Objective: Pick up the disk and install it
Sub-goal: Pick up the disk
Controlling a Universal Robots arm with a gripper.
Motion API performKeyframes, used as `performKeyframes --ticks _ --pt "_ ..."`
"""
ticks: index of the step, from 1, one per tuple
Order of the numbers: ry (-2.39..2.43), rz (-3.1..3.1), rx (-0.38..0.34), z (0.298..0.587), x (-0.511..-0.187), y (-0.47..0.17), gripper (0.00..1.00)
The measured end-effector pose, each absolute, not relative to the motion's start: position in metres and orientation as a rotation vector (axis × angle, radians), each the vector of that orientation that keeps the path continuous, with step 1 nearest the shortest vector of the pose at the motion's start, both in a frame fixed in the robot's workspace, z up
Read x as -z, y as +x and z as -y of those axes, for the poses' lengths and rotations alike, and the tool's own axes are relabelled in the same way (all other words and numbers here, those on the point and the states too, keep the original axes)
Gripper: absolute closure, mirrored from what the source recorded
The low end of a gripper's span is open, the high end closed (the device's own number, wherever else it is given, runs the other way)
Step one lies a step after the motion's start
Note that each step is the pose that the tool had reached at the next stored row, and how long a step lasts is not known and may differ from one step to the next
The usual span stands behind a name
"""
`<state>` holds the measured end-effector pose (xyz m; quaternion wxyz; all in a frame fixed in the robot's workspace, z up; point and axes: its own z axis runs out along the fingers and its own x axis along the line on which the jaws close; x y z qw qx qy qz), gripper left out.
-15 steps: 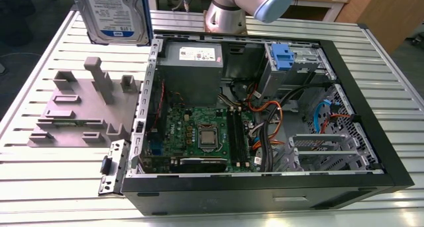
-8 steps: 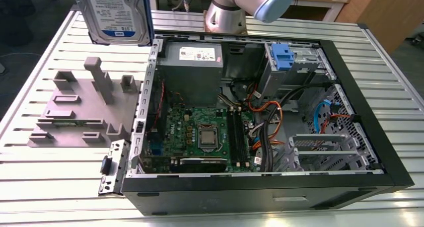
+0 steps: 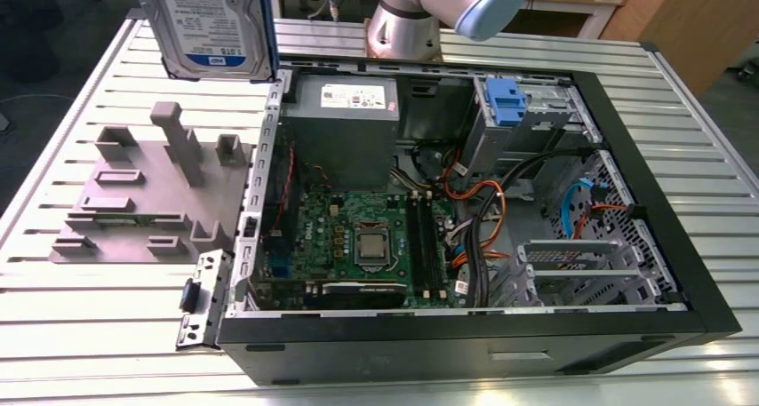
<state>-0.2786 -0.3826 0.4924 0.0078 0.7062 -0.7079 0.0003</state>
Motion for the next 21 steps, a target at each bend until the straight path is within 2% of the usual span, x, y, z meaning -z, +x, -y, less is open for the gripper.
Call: performKeyframes --ticks 21 --pt "2.208 2.213 -0.001 0.3826 -0.4924 -0.2683 0.64"
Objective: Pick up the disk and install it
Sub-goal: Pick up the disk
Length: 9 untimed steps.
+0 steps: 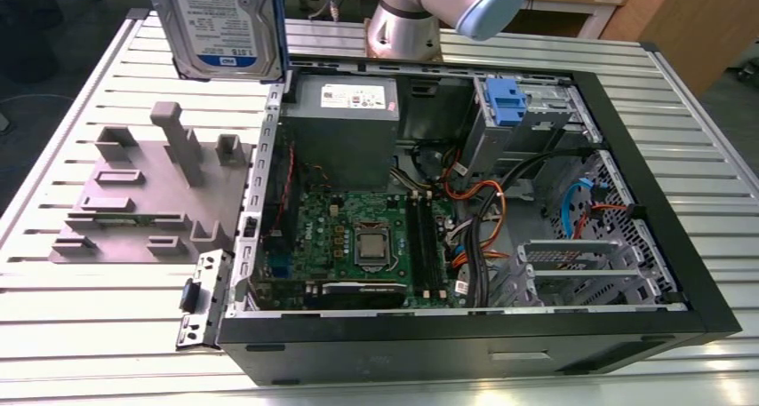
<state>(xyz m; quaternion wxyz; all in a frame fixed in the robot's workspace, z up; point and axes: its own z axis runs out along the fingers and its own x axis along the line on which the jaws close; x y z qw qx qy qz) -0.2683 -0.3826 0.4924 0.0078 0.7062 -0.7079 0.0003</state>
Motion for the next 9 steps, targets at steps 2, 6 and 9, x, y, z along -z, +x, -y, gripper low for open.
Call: performKeyframes --ticks 2,6,9 --pt "2.208 2.213 -0.001 0.3826 -0.4924 -0.2675 0.64" --pt "2.208 2.213 -0.001 0.3826 -0.4923 -0.2660 0.64" --pt "2.208 2.213 -0.001 0.3826 -0.4924 -0.2649 0.64"
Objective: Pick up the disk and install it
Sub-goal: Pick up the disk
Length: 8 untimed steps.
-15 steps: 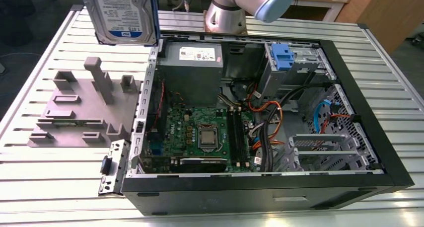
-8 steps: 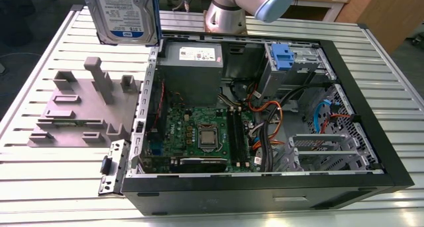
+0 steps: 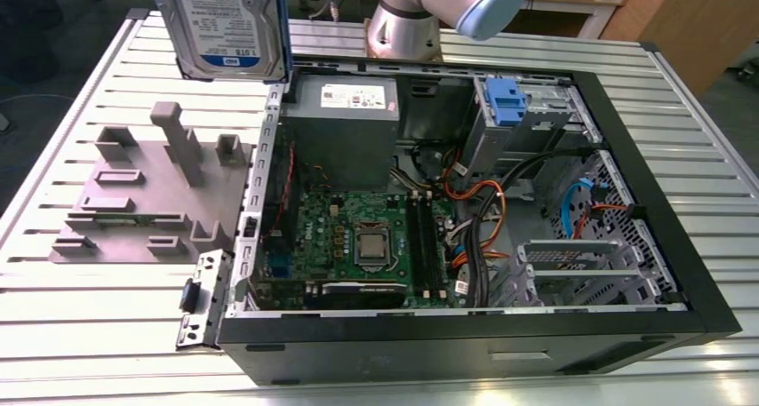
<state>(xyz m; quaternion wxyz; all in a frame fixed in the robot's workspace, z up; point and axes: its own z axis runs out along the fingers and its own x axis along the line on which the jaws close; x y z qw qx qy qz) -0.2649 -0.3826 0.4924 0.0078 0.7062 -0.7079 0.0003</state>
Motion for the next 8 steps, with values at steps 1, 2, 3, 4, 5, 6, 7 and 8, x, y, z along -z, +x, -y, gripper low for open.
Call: performKeyframes --ticks 1,2,3,4,5,6,7,8 --pt "2.208 2.213 -0.001 0.3826 -0.4924 -0.2645 0.64" --pt "2.208 2.213 -0.001 0.3826 -0.4924 -0.2642 0.64" --pt "2.208 2.213 -0.001 0.3826 -0.4924 -0.2639 0.64" --pt "2.208 2.213 -0.001 0.3826 -0.4924 -0.2636 0.64" --pt "2.208 2.213 -0.001 0.3826 -0.4924 -0.2634 0.64" --pt "2.208 2.213 -0.001 0.3826 -0.4923 -0.2632 0.64" --pt "2.208 2.213 -0.001 0.3826 -0.4924 -0.2629 0.64" --pt "2.208 2.213 -0.001 0.3825 -0.4924 -0.2629 0.64"
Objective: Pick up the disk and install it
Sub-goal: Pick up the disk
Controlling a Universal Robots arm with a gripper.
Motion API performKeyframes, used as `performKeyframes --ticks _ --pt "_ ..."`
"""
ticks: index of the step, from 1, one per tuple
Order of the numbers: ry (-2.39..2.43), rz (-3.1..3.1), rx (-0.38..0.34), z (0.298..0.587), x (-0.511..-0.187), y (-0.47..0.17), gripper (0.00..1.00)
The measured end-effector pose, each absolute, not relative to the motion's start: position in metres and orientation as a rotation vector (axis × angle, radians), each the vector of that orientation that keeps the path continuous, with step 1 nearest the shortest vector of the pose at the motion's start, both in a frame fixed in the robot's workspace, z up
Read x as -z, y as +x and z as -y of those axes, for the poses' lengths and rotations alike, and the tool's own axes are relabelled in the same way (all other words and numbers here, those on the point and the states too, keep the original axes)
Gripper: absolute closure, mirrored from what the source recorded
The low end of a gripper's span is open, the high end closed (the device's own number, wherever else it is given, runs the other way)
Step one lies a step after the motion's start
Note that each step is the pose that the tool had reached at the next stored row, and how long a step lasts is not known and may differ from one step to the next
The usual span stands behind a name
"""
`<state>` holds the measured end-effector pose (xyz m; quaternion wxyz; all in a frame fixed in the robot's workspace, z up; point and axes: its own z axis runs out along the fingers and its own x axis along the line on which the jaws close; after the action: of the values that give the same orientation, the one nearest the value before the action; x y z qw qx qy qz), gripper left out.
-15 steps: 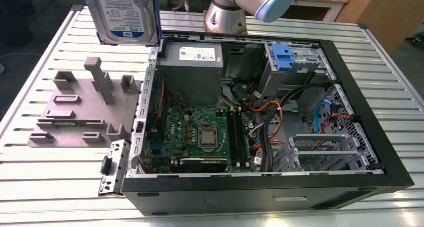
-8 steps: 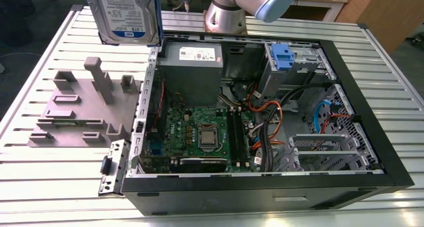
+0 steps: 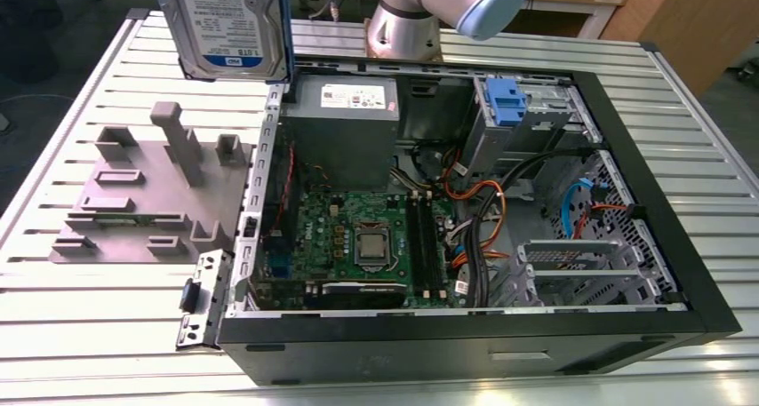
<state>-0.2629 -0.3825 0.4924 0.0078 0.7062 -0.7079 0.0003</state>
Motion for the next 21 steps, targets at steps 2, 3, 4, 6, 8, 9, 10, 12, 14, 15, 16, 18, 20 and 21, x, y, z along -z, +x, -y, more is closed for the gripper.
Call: performKeyframes --ticks 2,3,4,6,8,9,10,12,14,15,16,18,20,21 --pt "2.208 2.213 -0.001 0.3826 -0.4924 -0.2629 0.64" --pt "2.208 2.213 -0.001 0.3826 -0.4924 -0.2629 0.64" --pt "2.208 2.213 -0.001 0.3826 -0.4924 -0.2629 0.64" --pt "2.208 2.213 -0.001 0.3825 -0.4924 -0.2628 0.64" --pt "2.208 2.213 -0.001 0.3826 -0.4924 -0.2627 0.64" --pt "2.208 2.213 -0.001 0.3828 -0.4924 -0.2625 0.64" --pt "2.208 2.213 -0.001 0.3831 -0.4924 -0.2625 0.64" --pt "2.208 2.213 -0.001 0.3836 -0.4923 -0.2622 0.64" --pt "2.207 2.212 -0.002 0.3841 -0.4923 -0.2612 0.64" --pt "2.207 2.212 -0.002 0.3843 -0.4923 -0.2604 0.64" --pt "2.207 2.212 -0.002 0.3845 -0.4923 -0.2596 0.64" --pt "2.207 2.212 -0.002 0.3855 -0.4922 -0.2581 0.64" --pt "2.207 2.212 -0.002 0.3864 -0.4922 -0.2569 0.64" --pt "2.207 2.212 -0.002 0.3867 -0.4922 -0.2564 0.64"
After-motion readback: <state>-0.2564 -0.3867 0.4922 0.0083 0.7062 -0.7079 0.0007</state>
